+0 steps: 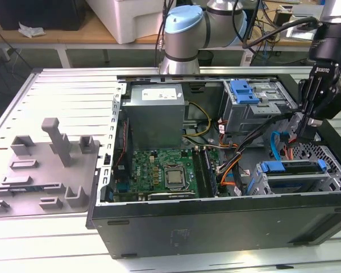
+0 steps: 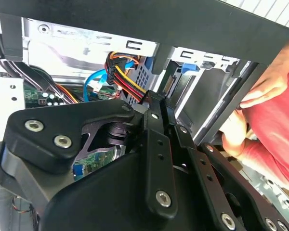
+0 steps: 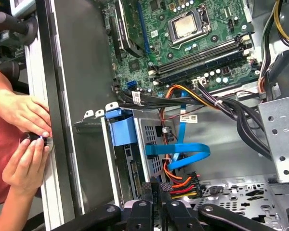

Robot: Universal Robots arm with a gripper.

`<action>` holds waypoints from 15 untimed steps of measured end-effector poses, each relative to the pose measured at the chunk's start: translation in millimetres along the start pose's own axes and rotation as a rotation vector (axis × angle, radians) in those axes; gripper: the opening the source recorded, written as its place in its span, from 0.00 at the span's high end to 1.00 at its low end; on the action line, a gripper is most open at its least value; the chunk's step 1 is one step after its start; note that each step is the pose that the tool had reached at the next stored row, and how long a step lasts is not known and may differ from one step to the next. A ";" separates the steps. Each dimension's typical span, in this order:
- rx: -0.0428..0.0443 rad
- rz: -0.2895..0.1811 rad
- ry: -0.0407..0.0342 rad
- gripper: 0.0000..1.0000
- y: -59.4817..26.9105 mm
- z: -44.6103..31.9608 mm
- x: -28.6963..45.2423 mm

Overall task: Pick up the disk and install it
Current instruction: 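Insert the first disk wire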

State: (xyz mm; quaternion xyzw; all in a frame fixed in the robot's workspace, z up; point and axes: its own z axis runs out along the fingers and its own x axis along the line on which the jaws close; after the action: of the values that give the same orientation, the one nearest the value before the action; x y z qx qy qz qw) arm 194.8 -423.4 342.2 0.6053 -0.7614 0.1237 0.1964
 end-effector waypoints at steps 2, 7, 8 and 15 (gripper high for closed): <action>0.0014 -0.003 -0.0081 0.83 -0.3 -0.2 2.0; 0.0083 -0.016 -0.0233 0.83 -0.5 -1.3 8.4; 0.0099 -0.019 -0.0245 0.83 -0.3 -1.3 9.4; 0.0180 -0.045 -0.0476 0.83 1.8 0.1 14.1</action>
State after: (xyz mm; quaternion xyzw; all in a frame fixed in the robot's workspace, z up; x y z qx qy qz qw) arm 190.3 -435.4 348.5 0.6270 -0.7508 0.1116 0.1755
